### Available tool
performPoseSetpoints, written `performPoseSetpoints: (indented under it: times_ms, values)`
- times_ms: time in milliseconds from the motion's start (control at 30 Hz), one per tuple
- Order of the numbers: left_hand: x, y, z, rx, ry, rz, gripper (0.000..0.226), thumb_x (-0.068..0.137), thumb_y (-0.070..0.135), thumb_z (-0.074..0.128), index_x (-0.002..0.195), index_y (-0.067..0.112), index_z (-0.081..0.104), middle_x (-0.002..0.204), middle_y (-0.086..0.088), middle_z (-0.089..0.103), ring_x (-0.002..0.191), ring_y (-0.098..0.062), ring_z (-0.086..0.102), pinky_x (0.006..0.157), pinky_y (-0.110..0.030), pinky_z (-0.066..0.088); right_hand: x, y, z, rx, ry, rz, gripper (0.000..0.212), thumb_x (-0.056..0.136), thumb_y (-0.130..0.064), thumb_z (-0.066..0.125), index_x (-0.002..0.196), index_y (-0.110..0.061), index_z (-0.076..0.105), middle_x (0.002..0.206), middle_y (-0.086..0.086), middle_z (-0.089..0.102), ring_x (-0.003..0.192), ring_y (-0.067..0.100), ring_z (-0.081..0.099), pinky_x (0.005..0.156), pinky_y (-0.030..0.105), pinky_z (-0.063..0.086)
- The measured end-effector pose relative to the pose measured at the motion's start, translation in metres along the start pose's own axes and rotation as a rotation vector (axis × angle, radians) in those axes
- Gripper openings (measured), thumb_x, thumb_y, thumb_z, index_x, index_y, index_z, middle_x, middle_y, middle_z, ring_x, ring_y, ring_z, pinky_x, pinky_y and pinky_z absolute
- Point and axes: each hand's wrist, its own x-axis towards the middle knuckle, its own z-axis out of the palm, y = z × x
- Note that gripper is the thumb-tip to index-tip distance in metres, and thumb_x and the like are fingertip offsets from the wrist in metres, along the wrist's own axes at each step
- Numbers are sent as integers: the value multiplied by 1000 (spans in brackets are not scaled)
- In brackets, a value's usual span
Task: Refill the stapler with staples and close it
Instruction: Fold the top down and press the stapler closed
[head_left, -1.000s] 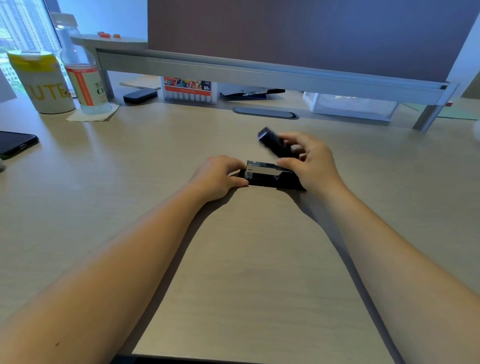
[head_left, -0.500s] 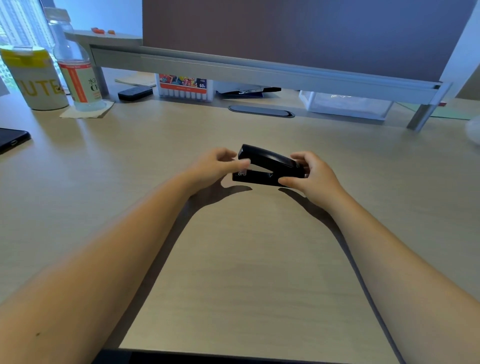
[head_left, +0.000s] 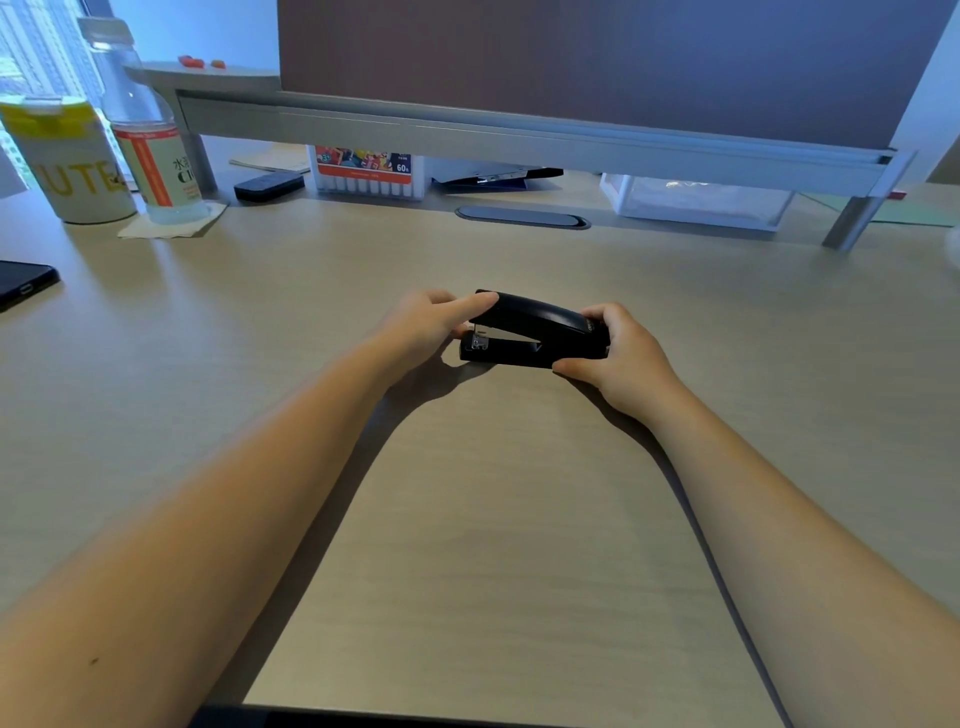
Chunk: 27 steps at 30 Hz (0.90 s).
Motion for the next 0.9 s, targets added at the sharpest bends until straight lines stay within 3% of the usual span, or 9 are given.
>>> performPoseSetpoints:
  times_ms: [67,233,367,500,633,767,900]
  values:
    - [1,-3,-1,53,11,13,30,83,38,52,94,11,56,78,5,57,79,-11,53,62,-21,39,0,0,0,-2,2,0,44,74,-16,68,112,-12,45,100,-1,49,93,18,47,80,32,40]
    - [1,-8,0,93,31,56,27,83,38,53,92,13,56,80,6,57,86,-16,54,61,-18,38,-2,-1,0,14,0,6,45,75,-16,67,114,-13,44,102,-1,49,94,18,47,78,31,38]
    - [2,-9,0,85,35,40,38,82,49,47,96,15,59,88,2,61,94,-19,56,69,-26,40,-4,-1,-1,17,0,10,48,76,-15,67,117,-12,42,104,0,49,94,17,46,79,30,37]
    - [1,-13,-4,194,-71,72,33,77,47,55,95,19,55,88,4,58,90,-17,55,78,-30,44,-6,-1,-5,11,7,42,46,76,-13,66,117,-10,43,115,7,54,95,16,45,81,29,36]
    - [6,-16,-4,586,-40,149,39,72,37,67,103,16,56,98,0,51,97,-22,50,91,-43,45,-4,-1,-5,-23,26,78,45,76,-16,66,115,-11,45,119,10,56,100,22,49,89,37,41]
    - [17,-15,-4,641,12,183,39,75,37,64,105,13,57,100,-4,53,91,-21,46,86,-43,44,7,-1,-2,-63,42,87,44,75,-19,67,114,-12,46,117,10,58,107,28,51,97,46,41]
    - [50,-16,-5,662,20,160,42,75,37,63,110,15,57,110,-10,59,102,-27,52,91,-48,46,34,3,2,-83,45,94,45,76,-20,66,114,-11,45,117,11,58,108,28,50,97,48,41]
